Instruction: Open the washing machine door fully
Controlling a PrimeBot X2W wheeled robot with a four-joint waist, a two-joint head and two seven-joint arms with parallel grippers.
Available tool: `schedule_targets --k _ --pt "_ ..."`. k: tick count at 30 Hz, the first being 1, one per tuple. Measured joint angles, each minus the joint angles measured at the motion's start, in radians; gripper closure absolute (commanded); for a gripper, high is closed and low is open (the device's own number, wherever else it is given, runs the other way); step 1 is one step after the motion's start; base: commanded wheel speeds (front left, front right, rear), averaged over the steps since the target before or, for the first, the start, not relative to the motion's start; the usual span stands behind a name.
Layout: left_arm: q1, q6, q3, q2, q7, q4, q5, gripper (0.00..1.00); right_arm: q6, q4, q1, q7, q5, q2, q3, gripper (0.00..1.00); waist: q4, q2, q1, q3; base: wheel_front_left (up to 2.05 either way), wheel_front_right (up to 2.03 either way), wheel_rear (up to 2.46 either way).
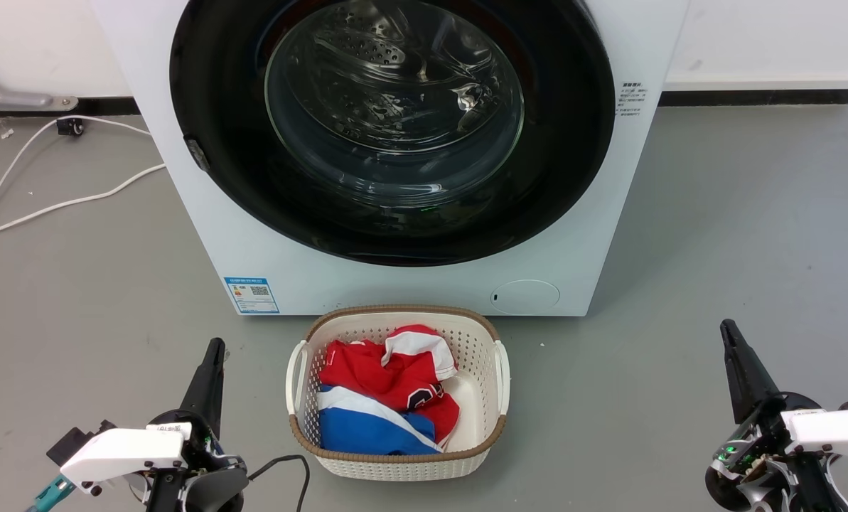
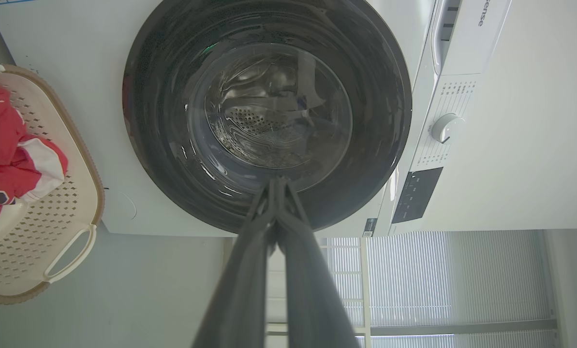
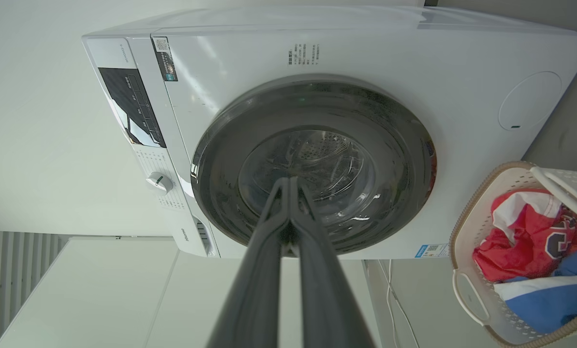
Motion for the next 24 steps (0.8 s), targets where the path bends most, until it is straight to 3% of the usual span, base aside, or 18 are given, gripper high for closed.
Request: schedule_targets --k 24 --pt "0.000 0.000 0.002 -0.002 0.003 0.000 0.001 1.00 0.000 0.000 -0.001 0.004 -0.006 0.003 -0.006 1.00 0.000 0.0000 0.0000 0.000 0.00 0.00 0.00"
